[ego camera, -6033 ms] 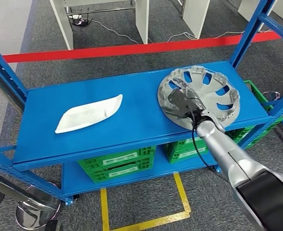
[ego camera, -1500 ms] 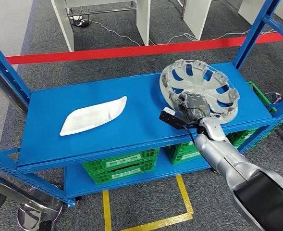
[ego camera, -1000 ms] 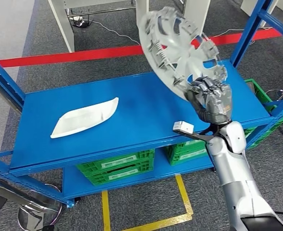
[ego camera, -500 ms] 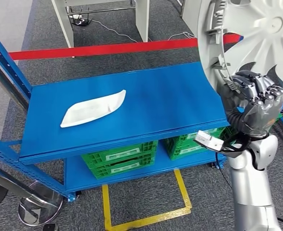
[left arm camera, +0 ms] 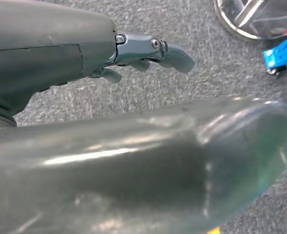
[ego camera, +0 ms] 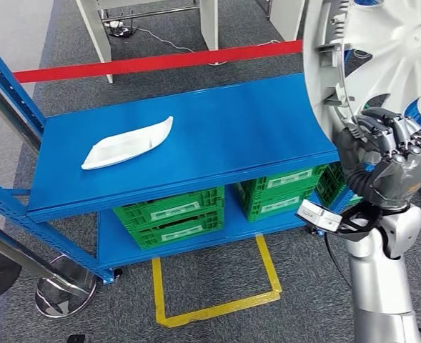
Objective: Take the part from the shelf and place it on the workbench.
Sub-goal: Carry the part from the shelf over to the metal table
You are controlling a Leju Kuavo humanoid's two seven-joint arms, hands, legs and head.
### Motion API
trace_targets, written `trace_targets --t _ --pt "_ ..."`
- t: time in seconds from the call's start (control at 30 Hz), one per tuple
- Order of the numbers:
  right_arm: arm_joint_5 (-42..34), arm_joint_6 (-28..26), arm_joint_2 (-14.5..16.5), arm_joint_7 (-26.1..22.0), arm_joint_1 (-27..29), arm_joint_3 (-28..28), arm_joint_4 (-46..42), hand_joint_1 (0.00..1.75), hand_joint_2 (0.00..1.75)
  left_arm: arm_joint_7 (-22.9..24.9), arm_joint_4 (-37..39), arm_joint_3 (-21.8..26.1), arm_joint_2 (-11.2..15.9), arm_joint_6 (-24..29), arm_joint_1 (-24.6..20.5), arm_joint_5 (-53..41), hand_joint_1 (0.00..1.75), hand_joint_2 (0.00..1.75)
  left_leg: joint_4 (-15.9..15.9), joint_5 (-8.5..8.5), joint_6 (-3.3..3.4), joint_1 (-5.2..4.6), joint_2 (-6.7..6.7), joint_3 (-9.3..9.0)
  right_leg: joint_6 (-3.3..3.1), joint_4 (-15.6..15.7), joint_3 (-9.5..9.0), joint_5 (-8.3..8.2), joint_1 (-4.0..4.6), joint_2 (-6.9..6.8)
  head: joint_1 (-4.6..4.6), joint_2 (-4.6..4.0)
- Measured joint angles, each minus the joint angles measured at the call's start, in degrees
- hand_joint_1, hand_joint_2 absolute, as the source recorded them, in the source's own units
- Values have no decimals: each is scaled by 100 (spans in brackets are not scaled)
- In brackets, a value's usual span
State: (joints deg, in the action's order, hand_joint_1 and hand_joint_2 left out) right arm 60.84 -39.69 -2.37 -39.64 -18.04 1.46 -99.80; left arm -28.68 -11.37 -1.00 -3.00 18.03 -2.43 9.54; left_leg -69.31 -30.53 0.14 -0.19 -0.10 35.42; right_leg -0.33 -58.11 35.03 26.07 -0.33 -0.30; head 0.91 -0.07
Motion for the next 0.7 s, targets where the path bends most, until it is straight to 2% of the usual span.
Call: trace_targets --t 0.07,0.1,0.13,0.2,0.23,0.27,0.33,0.37,0.4,0.43,0.47,0.5,0.53,0.57,0.6,0.63,0.7 --pt "-25 0 -2 4 5 -3 -9 175 175 2 0 -9 14 1 -19 -4 0 0 823 60 135 -46 -2 -540 31 1 75 -88 22 0 6 0" --pt "-32 0 -4 4 5 -3 -14 175 175 3 0 -12 21 3 -29 -7 0 0 1086 41 180 -75 -6 -689 63 9 96 -137 11 -5 9 0" --pt "-32 0 -9 2 6 -3 -17 175 175 6 0 -14 27 6 -36 -8 0 0 1206 22 204 -96 -7 -736 103 24 110 -189 -1 -9 1 0" --pt "-22 0 -27 -3 13 0 -17 175 175 15 0 -16 28 11 -40 -7 0 0 1303 145 233 -106 1 -704 173 58 130 -262 -27 -7 -10 0" --pt "-19 0 -38 -3 14 3 -16 175 175 19 0 -19 29 11 -46 -6 0 0 1350 225 256 -92 12 -671 200 22 174 -183 -27 0 -9 0" --pt "-19 0 -52 -3 14 5 -16 175 175 21 0 -21 28 10 -53 -5 0 0 1392 311 275 -72 25 -618 227 -114 242 4 -28 7 3 0" --pt "-25 0 -91 -3 18 14 -8 175 175 22 0 -34 22 1 -68 -5 0 0 1409 457 296 -53 35 -457 288 -718 438 572 -47 15 15 0" --pt "-26 0 -113 -3 24 18 -2 175 175 23 0 -42 18 -6 -70 -5 0 0 1401 526 293 -50 37 -360 319 -1107 520 784 -58 16 18 0" --pt "-23 0 -131 -3 32 22 5 175 175 23 0 -49 10 -11 -68 -5 0 0 1389 596 280 -47 40 -260 349 -1413 555 854 -69 16 16 0" --pt "-26 0 -142 -3 36 24 10 175 175 24 0 -54 3 -13 -67 -5 0 0 1369 663 263 -38 45 -157 376 -1561 516 781 -80 16 18 0" --pt "-37 0 -151 -3 40 27 13 175 175 26 0 -56 -3 -15 -67 -5 0 0 1338 725 240 -25 50 -48 402 -1530 386 616 -95 15 19 0" --pt "-59 0 -162 -3 41 29 17 175 175 27 0 -56 -9 -16 -69 -5 0 0 1294 775 211 -10 53 54 430 -1293 155 440 -116 15 19 0" --pt "-98 0 -175 -3 38 32 24 175 175 30 -1 -57 -5 -17 -70 -5 0 0 1234 815 176 -6 49 150 464 -898 -168 391 -133 18 27 0" --pt "-150 0 -190 -3 36 36 33 175 175 31 -1 -57 -3 -19 -71 -4 0 0 1171 847 140 -8 43 229 460 -475 -479 442 -142 27 32 0" --pt "-210 1 -204 -2 38 41 49 175 175 32 -2 -58 1 -19 -73 -3 0 0 1121 892 106 -17 35 286 434 -152 -697 539 -144 30 38 0" --pt "-276 1 -219 -2 40 50 72 175 175 32 -2 -59 3 -19 -71 -1 0 0 1095 946 78 -27 28 327 387 44 -803 639 -133 33 44 0" --pt "-381 3 -251 -2 43 79 146 175 175 39 -2 -59 1 -13 -63 4 0 0 1092 1029 33 -18 24 382 250 68 -705 625 -121 18 46 0"
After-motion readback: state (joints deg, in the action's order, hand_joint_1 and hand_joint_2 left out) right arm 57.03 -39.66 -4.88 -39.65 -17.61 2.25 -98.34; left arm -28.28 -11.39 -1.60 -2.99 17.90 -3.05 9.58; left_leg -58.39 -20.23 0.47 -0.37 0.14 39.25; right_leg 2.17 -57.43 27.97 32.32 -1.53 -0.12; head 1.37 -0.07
